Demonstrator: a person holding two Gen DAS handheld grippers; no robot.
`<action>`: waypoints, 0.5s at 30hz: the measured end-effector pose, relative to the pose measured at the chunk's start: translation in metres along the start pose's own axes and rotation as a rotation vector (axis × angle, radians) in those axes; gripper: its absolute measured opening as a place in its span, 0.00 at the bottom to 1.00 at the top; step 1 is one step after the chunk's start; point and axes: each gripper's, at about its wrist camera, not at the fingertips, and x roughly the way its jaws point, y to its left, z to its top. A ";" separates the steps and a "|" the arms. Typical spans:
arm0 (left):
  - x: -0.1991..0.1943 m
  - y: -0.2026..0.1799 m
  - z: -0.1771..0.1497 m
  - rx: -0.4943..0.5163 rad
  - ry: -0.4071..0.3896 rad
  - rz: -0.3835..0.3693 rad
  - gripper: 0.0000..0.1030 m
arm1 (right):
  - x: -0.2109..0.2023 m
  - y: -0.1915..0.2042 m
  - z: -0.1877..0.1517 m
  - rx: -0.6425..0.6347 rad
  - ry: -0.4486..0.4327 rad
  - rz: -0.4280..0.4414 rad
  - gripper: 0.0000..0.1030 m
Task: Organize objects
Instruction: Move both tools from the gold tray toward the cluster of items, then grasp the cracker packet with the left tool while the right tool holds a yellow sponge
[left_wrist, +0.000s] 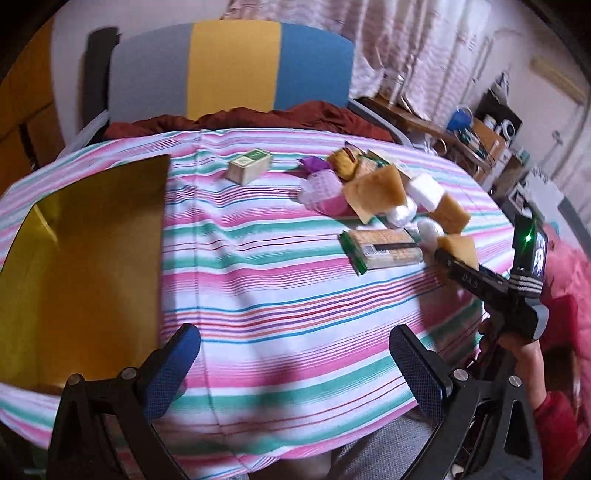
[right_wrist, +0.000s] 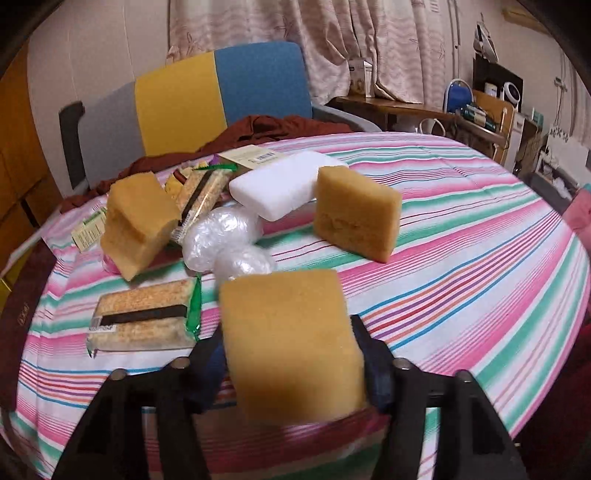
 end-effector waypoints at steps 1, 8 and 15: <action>0.002 -0.002 0.001 0.010 0.001 -0.005 1.00 | 0.001 0.000 -0.002 -0.003 -0.009 0.000 0.57; 0.036 -0.032 0.019 0.110 0.019 -0.061 1.00 | -0.015 -0.019 -0.010 0.123 -0.058 -0.006 0.55; 0.080 -0.075 0.050 0.313 -0.006 -0.106 1.00 | -0.027 -0.019 -0.017 0.130 -0.042 0.022 0.55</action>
